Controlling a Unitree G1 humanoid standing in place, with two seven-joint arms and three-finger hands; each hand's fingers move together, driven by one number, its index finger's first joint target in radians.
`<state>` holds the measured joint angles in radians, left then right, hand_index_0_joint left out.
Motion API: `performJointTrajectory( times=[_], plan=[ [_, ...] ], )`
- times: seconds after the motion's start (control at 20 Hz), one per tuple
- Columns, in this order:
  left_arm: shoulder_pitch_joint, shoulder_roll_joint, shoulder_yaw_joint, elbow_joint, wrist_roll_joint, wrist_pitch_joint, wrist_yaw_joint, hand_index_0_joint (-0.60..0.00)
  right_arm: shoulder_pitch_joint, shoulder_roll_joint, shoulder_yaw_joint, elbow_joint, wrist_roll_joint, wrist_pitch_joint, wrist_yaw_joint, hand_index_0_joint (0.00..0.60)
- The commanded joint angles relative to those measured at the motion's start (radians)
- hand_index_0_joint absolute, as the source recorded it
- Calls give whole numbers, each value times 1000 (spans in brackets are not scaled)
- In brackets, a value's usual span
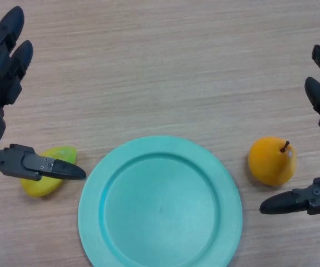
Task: Pick up the yellow pear and place it on the plate
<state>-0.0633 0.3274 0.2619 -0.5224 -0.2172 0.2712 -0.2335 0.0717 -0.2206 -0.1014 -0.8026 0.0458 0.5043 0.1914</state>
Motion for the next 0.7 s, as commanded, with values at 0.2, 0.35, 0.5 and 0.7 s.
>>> performJointTrajectory(
  times=[0.2, 0.35, 0.5, 0.7],
  plan=[
    [-33, 39, 78, -46, 8, -92, 21, 0, -18, -19, -68, -33, 21, -143, -4, 0],
    [-19, 34, 79, -52, 20, -97, 11, 0, -29, -23, -77, 41, 12, -203, 2, 0],
    [-8, 28, 81, -62, 33, -100, 4, 0, -53, -39, -98, 184, 19, -327, 13, 0],
    [-9, 29, 89, -80, 38, -88, 14, 0, -102, -74, -119, 441, -10, -506, 4, 0]
  ],
)
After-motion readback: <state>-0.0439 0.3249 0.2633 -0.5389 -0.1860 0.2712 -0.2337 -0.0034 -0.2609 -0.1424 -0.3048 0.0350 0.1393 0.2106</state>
